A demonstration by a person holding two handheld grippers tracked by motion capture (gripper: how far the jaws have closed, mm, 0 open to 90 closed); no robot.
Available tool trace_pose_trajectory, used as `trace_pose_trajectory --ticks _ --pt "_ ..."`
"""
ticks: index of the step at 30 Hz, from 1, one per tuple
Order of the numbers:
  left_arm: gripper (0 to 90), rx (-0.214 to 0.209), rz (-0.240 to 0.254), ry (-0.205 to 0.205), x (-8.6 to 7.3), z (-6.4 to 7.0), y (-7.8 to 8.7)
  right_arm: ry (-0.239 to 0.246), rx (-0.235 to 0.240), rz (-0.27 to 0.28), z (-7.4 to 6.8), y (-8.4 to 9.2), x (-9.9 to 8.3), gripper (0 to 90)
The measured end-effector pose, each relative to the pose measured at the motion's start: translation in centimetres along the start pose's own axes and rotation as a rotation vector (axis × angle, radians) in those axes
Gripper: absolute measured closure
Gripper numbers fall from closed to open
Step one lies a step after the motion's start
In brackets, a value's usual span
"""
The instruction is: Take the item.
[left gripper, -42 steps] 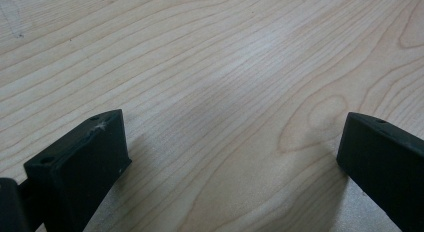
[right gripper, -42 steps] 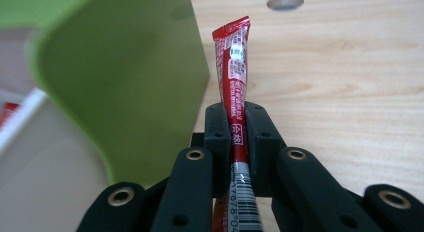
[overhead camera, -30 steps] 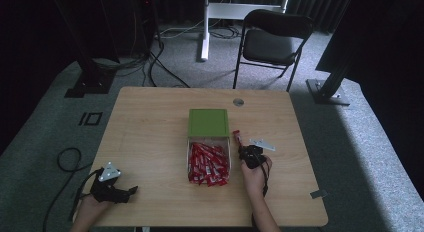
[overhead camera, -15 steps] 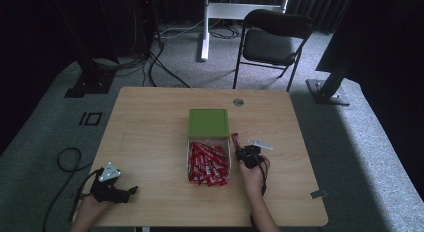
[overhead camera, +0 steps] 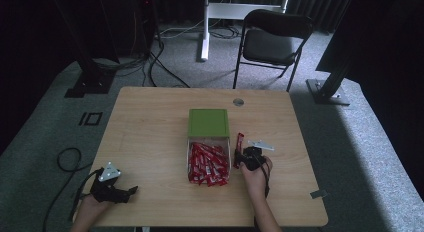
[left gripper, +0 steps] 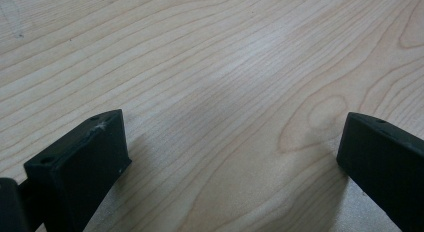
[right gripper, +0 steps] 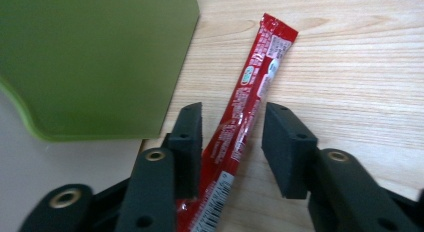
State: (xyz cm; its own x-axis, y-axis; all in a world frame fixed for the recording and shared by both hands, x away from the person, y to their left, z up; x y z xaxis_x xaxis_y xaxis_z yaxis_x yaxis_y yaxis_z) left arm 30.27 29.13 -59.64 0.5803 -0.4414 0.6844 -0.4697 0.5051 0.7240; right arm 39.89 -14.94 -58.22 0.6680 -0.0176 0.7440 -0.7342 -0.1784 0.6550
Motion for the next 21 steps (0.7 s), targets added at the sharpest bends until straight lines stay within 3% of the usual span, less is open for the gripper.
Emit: trace_pose_trajectory --ticks 12,15,21 --pt "0.8 0.0 0.0 0.001 0.0 0.0 0.0 0.021 0.016 0.026 1.6 1.5 0.4 47.9" --pt "0.8 0.0 0.0 -0.001 0.0 0.0 0.0 -0.001 0.032 0.054 2.0 1.7 0.5 44.6" --pt "0.8 0.0 0.0 0.0 0.0 0.0 0.0 -0.002 0.007 0.066 3.1 2.3 0.4 37.4"
Point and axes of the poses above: each handheld gripper's, and its own axes: y roughly backward along the jaws, x roughly out of its top, z roughly to its right, the point moved 6 cm from there along -y, roughly forward along the jaws, and after that the axes turned 8 degrees about -x, right-handed, at the moved point
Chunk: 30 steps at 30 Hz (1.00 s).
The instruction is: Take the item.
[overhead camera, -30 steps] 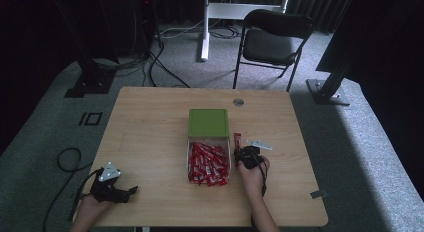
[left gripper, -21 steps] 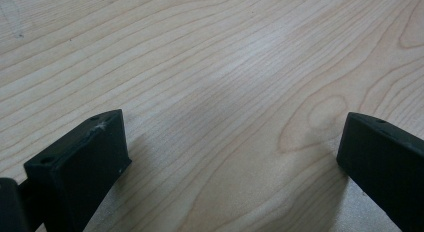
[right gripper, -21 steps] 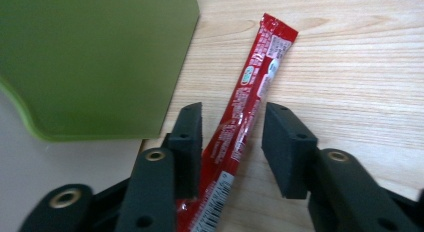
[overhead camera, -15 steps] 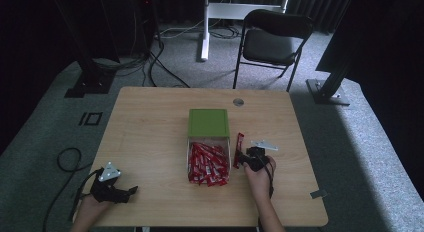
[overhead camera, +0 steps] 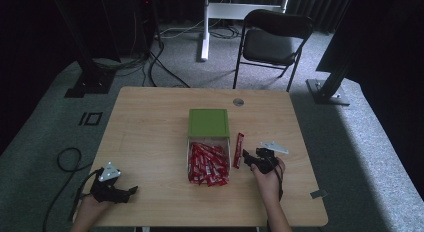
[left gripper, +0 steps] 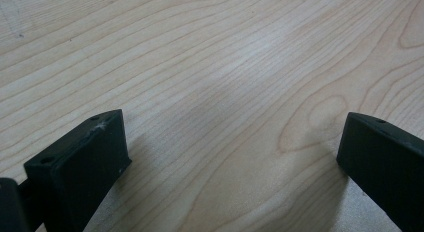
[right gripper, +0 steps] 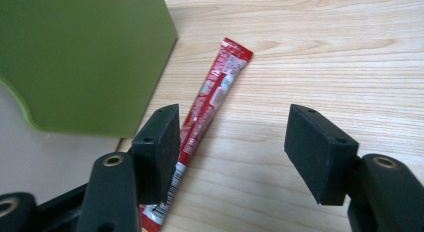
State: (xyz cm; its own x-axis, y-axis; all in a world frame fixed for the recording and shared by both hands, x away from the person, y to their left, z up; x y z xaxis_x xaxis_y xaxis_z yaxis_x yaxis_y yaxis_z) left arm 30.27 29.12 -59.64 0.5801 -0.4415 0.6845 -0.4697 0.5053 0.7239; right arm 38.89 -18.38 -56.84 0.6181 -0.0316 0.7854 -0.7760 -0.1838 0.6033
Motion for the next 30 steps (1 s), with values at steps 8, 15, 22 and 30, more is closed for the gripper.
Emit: trace_pose_trajectory --ticks 8,15,22,30 --pt "0.8 0.0 0.0 0.0 0.0 0.0 0.0 0.006 -0.037 -0.01 1.9 0.6 -0.4 29.0" --pt "0.8 0.0 -0.001 -0.001 0.0 0.0 0.0 0.01 -0.057 -0.013 3.2 1.1 -0.7 25.3" --pt "0.8 0.0 -0.001 0.0 0.0 0.0 0.0 0.015 -0.083 -0.016 4.7 1.8 -1.1 20.3" --pt "0.8 0.0 0.0 0.0 0.0 0.0 0.0 0.006 -0.11 -0.015 6.4 2.7 -1.7 19.6"
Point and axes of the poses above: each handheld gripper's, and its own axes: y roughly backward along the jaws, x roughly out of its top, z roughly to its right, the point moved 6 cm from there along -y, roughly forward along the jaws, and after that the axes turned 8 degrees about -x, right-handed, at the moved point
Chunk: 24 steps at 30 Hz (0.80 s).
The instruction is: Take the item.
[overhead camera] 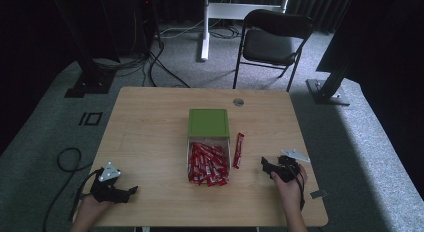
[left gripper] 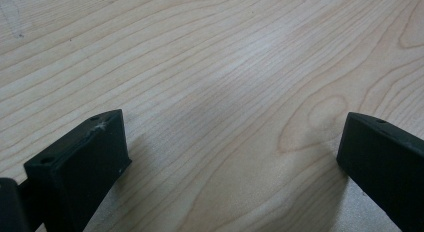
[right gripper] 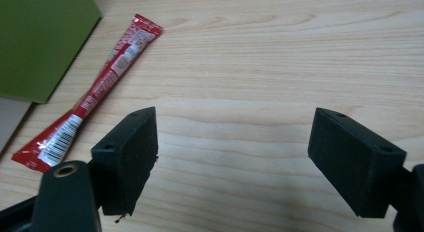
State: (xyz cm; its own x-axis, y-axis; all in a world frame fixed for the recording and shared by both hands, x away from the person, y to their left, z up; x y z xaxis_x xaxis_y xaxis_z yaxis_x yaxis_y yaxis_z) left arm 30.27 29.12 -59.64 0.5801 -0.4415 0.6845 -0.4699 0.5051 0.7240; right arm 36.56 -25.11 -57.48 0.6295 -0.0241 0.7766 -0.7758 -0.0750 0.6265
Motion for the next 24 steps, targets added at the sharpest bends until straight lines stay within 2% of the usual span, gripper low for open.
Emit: trace_pose_trajectory --ticks 13,24 --pt "0.8 0.0 0.0 -0.001 0.0 0.0 0.0 0.007 -0.035 -0.003 2.3 1.4 -1.6 18.8" --pt "0.8 0.0 0.0 0.0 0.0 0.0 0.0 0.013 -0.067 0.018 3.7 3.0 -2.9 18.8"
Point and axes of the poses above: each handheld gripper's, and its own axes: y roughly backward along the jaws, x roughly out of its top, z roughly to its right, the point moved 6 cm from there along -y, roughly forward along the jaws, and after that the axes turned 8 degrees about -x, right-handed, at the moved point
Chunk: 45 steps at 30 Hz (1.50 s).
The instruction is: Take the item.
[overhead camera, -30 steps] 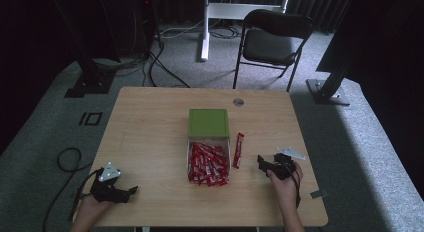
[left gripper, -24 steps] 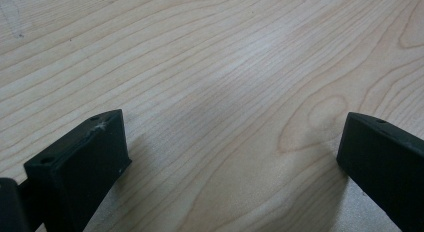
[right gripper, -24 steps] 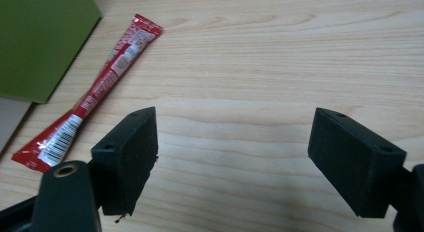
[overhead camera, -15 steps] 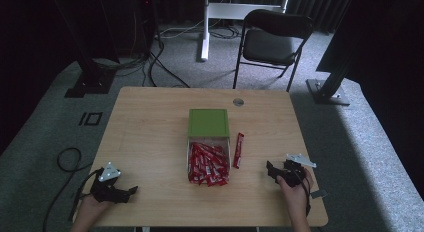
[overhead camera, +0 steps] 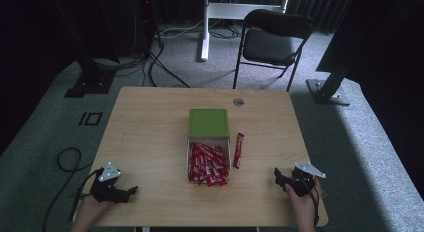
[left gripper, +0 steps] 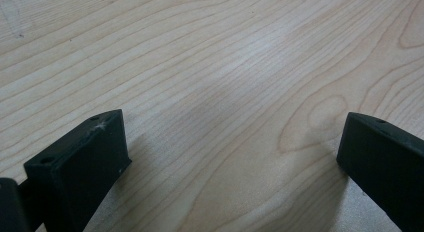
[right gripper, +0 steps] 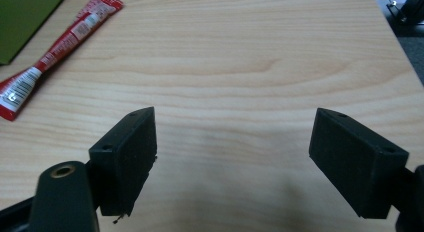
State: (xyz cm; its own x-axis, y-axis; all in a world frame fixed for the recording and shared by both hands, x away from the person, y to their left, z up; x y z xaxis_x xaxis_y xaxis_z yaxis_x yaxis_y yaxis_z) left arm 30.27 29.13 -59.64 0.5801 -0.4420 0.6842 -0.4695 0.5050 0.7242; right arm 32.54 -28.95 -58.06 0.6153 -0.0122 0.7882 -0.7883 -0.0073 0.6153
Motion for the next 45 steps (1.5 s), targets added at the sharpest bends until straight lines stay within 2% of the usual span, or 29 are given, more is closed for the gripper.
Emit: trace_pose_trajectory --ticks 5,8,14,22,24,27,30,45 --pt "0.8 0.0 0.0 0.0 0.0 0.0 0.0 0.005 -0.037 0.002 0.6 0.5 -0.7 18.8" --pt "0.8 0.0 0.001 0.0 0.0 0.0 0.0 -0.006 -0.035 -0.002 0.7 0.7 -0.9 18.8" --pt "0.8 0.0 0.0 0.0 0.0 0.0 0.0 0.031 -0.04 -0.029 0.8 0.9 -2.0 18.5" --pt "0.8 0.0 -0.001 -0.001 0.0 0.0 0.0 0.039 -0.063 -0.039 1.9 1.4 -2.9 18.2" --pt "0.8 0.0 0.0 0.0 0.0 0.0 0.0 0.045 -0.056 -0.039 2.1 1.5 -3.0 18.2" --pt "0.8 0.0 -0.001 -0.001 0.0 0.0 0.0 0.082 -0.045 -0.057 2.1 1.6 -3.3 18.2" --pt "0.8 0.0 0.0 -0.001 0.0 0.0 0.0 0.126 0.003 -0.083 1.8 1.6 -3.7 13.9" --pt "0.8 0.0 0.0 0.0 0.0 0.0 0.0 0.128 0.003 -0.088 1.8 1.6 -3.7 12.1"
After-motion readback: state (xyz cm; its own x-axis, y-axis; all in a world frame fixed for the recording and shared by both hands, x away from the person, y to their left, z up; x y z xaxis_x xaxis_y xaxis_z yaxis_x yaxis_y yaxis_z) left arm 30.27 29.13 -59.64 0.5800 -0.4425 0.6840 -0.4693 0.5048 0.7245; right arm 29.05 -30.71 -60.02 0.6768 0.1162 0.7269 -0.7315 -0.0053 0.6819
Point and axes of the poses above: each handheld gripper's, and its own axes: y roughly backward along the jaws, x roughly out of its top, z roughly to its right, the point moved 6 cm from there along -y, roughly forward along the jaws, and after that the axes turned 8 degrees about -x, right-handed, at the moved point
